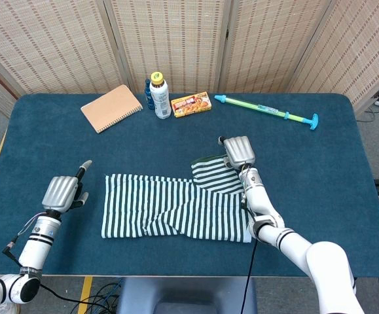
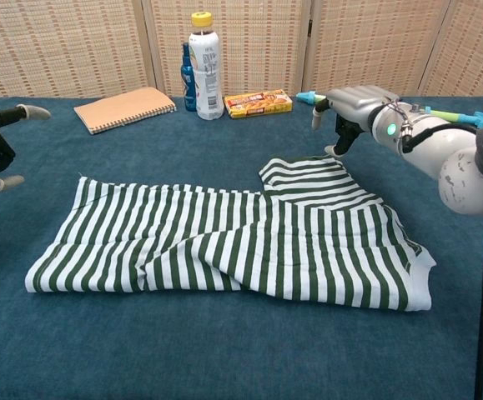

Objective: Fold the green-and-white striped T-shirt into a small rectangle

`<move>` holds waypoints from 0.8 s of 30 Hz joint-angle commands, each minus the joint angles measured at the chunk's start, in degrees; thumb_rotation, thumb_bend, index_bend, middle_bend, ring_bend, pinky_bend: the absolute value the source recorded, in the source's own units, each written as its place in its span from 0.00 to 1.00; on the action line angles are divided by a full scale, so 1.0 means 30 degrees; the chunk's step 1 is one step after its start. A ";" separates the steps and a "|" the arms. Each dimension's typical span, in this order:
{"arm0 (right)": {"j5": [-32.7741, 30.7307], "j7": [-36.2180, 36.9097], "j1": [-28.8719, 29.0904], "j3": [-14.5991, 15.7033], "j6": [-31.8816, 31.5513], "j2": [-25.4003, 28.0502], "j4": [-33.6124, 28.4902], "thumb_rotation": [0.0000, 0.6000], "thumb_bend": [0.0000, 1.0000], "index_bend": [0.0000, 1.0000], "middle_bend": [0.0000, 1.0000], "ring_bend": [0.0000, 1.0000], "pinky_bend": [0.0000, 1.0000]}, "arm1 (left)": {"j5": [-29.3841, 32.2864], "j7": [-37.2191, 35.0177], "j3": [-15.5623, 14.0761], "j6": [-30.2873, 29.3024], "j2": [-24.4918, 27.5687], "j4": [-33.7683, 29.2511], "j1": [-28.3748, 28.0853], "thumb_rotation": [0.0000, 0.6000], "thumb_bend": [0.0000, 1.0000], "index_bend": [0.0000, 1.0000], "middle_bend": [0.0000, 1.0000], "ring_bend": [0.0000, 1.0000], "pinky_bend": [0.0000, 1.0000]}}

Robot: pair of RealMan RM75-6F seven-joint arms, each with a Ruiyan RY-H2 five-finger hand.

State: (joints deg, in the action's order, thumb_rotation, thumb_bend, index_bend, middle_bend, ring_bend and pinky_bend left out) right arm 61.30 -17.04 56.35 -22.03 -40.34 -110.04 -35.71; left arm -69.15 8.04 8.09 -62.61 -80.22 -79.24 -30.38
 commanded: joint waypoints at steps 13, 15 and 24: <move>-0.1627 -0.2173 0.1268 0.0225 0.2509 -0.0466 0.1095 1.00 0.35 0.29 0.96 1.00 1.00 | 0.0108 -0.0034 -0.0012 0.0230 -0.0162 0.0150 0.0134 1.00 0.40 0.00 0.84 0.82 0.94; -0.1834 -0.2342 0.1423 0.0265 0.2860 -0.0583 0.1364 1.00 0.35 0.29 0.96 1.00 1.00 | 0.0119 -0.0046 -0.0004 0.0236 -0.0166 0.0162 0.0160 1.00 0.40 0.00 0.84 0.82 0.94; -0.2176 -0.2522 0.1801 0.0558 0.3779 -0.1017 0.2392 1.00 0.41 0.30 0.96 1.00 1.00 | 0.0213 -0.0096 0.0006 0.0329 -0.0156 0.0236 0.0266 1.00 0.40 0.00 0.84 0.82 0.94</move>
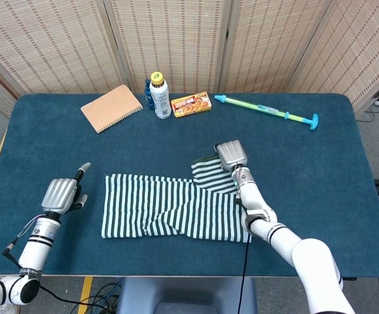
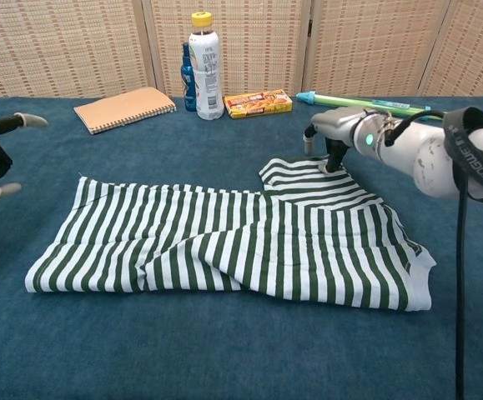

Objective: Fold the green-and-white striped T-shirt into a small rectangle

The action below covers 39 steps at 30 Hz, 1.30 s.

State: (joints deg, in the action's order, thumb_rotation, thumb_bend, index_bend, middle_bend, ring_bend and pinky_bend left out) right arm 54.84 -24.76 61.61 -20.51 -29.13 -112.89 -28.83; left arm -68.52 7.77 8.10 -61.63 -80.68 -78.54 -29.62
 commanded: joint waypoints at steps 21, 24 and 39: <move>0.1573 0.2406 -0.1098 0.0849 -0.1719 0.0089 -0.0418 1.00 0.43 0.50 0.97 1.00 1.00 | -0.0079 0.0060 0.0037 0.0106 -0.0189 0.0000 0.0027 1.00 0.40 0.00 0.84 0.82 0.94; 0.1978 0.2990 -0.1388 0.0981 -0.2207 0.0261 -0.0744 1.00 0.43 0.52 0.97 1.00 1.00 | -0.0067 0.0047 0.0056 0.0087 -0.0159 -0.0027 0.0053 1.00 0.40 0.00 0.84 0.82 0.94; 0.4819 0.4231 -0.3994 0.2534 -0.6574 0.3309 -0.6678 1.00 0.48 0.55 0.98 1.00 1.00 | -0.0203 -0.0021 0.0152 -0.0082 0.0027 -0.0244 0.0121 1.00 0.40 0.00 0.84 0.82 0.94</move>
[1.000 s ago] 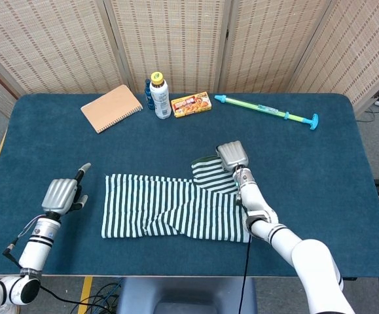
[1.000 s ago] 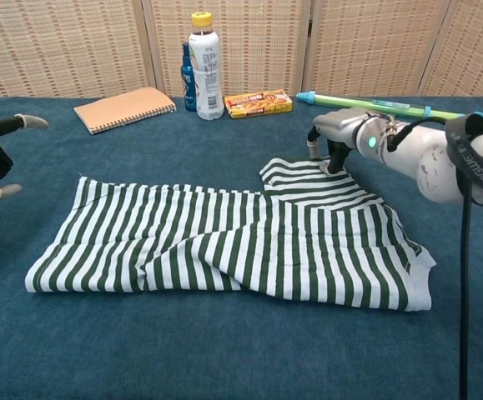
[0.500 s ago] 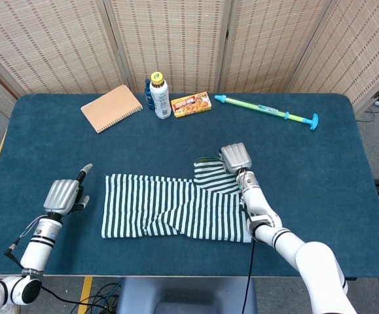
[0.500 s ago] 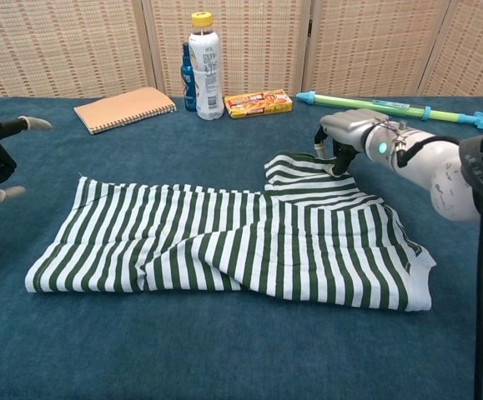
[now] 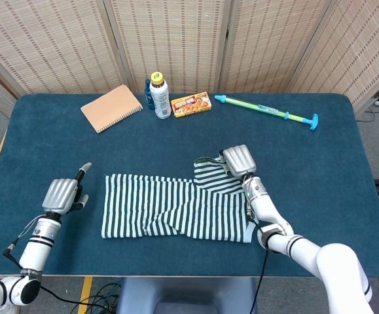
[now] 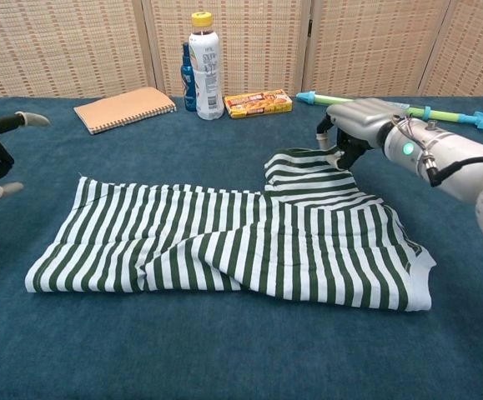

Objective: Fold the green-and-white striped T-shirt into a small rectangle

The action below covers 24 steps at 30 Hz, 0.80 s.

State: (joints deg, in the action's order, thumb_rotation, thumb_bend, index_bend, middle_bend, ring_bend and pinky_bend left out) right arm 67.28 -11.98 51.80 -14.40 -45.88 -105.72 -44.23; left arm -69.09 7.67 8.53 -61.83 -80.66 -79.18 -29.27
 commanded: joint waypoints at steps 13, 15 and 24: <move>0.2673 -0.1158 -0.3079 0.2583 -0.3673 0.3564 -0.7157 1.00 0.48 0.55 0.98 1.00 1.00 | -0.0085 -0.0067 0.0034 -0.0070 0.0165 -0.0232 0.0050 1.00 0.40 0.00 0.84 0.82 0.94; 0.2892 -0.1225 -0.3406 0.2910 -0.3888 0.3776 -0.7516 1.00 0.48 0.55 0.98 1.00 1.00 | -0.0076 -0.0086 0.0022 -0.0030 0.0156 -0.0205 0.0049 1.00 0.40 0.00 0.84 0.82 0.94; 0.4234 -0.1075 -0.4482 0.4097 -0.4828 0.4574 -0.8535 1.00 0.48 0.55 0.98 1.00 1.00 | -0.0073 -0.0047 0.0031 0.0154 -0.0007 -0.0121 -0.0078 1.00 0.40 0.00 0.84 0.82 0.94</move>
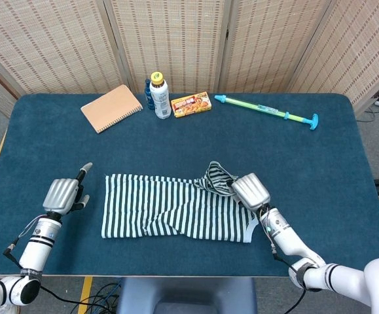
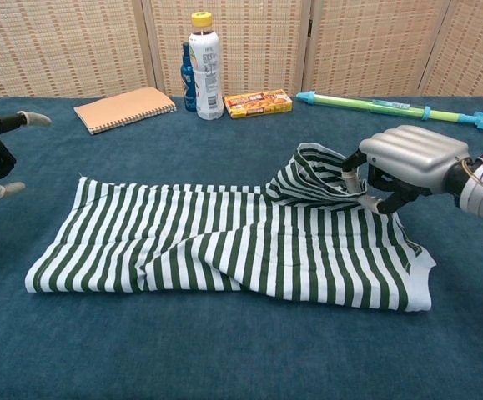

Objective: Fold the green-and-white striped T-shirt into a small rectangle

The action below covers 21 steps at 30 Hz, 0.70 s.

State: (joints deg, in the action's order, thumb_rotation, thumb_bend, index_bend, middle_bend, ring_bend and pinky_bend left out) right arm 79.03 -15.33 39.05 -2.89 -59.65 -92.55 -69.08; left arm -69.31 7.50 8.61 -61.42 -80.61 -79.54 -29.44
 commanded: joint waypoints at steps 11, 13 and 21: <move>0.0975 -0.0449 -0.1123 0.1173 -0.0254 0.1025 -0.1239 1.00 0.48 0.42 0.97 1.00 1.00 | 0.0104 0.0209 -0.0005 0.0229 -0.0078 -0.0043 -0.0142 1.00 0.40 0.00 0.84 0.82 0.94; 0.1161 -0.0377 -0.1170 0.1174 -0.0325 0.1198 -0.1591 1.00 0.48 0.24 0.96 1.00 1.00 | 0.0123 0.0230 -0.0008 0.0263 -0.0081 -0.0056 -0.0158 1.00 0.40 0.00 0.84 0.82 0.94; 0.2416 0.0044 -0.1257 0.1639 -0.0456 0.2243 -0.3124 1.00 0.48 0.14 0.96 1.00 1.00 | 0.0171 0.0226 0.0013 0.0274 -0.0025 -0.0098 -0.0165 1.00 0.40 0.00 0.84 0.82 0.94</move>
State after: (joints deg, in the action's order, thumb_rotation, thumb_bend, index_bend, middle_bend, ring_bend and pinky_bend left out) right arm 85.40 -16.01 35.33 1.79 -60.73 -86.49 -77.57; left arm -68.80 8.18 8.64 -60.60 -80.67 -79.83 -29.93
